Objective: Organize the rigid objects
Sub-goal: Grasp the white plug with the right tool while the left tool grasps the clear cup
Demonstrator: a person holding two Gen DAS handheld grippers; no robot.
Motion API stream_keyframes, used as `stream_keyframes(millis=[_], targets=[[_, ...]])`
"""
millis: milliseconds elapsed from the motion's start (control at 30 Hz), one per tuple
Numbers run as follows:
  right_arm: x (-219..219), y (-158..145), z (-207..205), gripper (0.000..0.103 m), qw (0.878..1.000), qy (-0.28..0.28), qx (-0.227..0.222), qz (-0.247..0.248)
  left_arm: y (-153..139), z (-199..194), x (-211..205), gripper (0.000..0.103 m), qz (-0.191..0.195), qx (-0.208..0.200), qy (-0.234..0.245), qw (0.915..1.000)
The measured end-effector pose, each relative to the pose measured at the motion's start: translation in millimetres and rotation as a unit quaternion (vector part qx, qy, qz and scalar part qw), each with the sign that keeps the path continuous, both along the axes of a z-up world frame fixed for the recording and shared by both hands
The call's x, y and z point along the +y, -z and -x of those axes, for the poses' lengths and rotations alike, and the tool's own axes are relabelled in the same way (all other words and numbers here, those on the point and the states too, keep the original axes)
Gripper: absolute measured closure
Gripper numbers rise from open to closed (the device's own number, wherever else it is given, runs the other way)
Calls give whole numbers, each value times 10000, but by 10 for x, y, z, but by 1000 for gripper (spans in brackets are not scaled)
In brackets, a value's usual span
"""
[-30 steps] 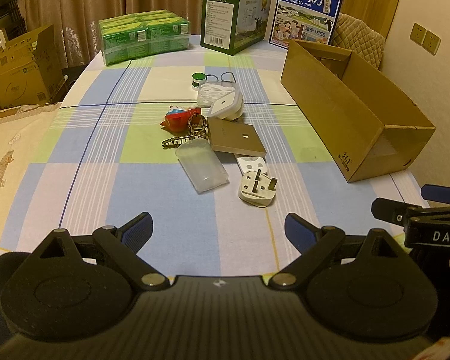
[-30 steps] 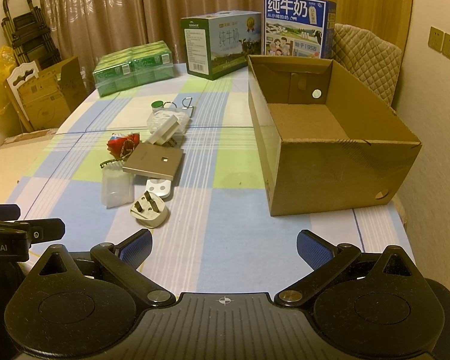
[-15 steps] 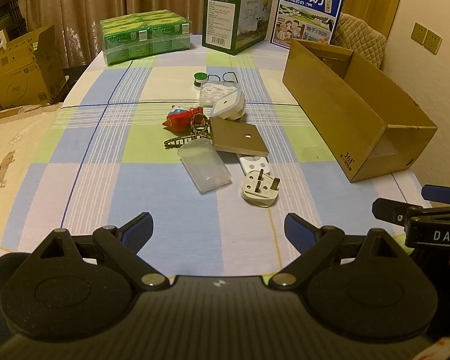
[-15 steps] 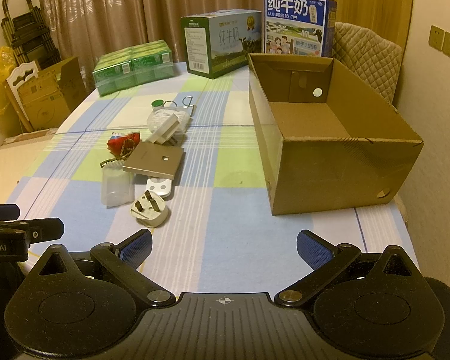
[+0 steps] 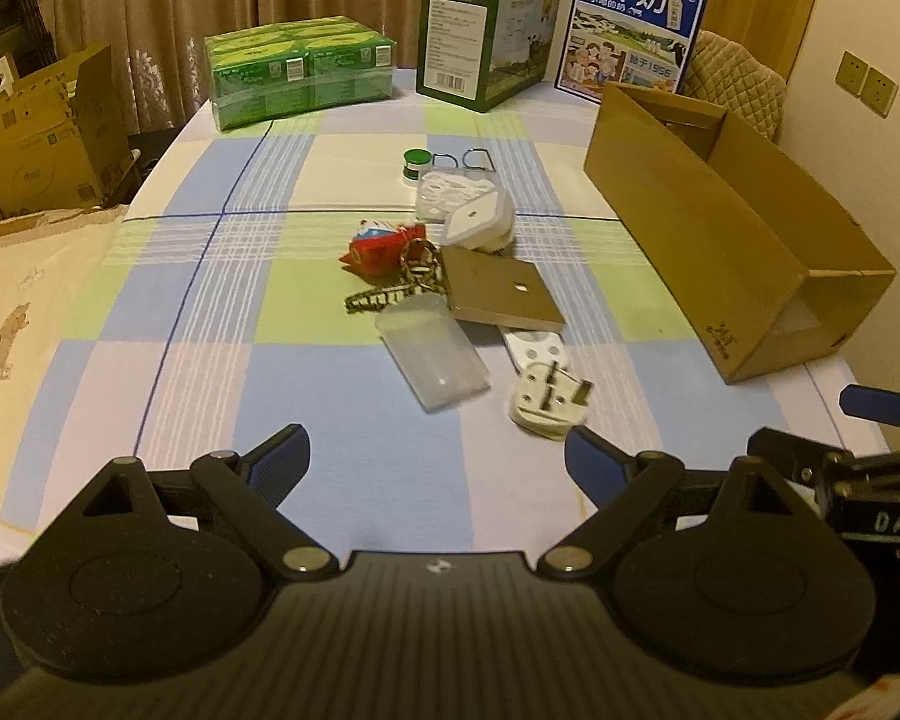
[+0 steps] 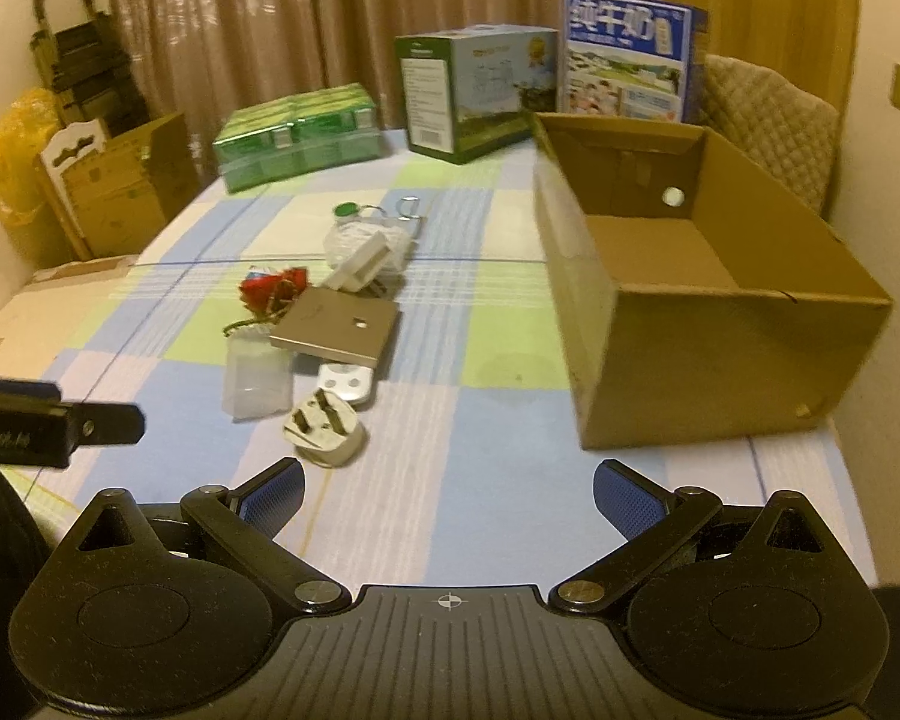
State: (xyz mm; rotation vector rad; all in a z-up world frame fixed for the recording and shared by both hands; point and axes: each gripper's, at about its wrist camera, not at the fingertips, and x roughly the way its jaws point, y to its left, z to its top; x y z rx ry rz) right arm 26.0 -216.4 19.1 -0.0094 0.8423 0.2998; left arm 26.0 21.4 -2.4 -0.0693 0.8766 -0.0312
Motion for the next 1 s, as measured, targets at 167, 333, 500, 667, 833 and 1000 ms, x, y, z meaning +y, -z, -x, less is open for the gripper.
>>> stream_keyframes(millis=[167, 333, 500, 667, 833, 1000], targets=[[98, 130, -150, 3, 9994, -316, -52, -163, 55, -223, 111, 13, -66, 23, -17, 10000], [323, 323, -331, 11, 9959, -891, -83, -126, 142, -454, 218, 13, -113, 93, -12, 9999], [571, 607, -520, 23, 9883, -1528, 12, -20, 217, -671, 258, 13, -63, 138, 62, 9999], [761, 838, -686, 28, 9828, -1846, 27, 81, 322, -840, 271, 13, 52, 210, 143, 9997], [879, 1011, -806, 40, 9826, -1844, 143, 149, 441, -926, 266, 13, 100, 318, 188, 9993], [901, 1082, -828, 53, 9835, -1792, 178, 181, 461, -946, 255, 13, 133, 353, 237, 9990]])
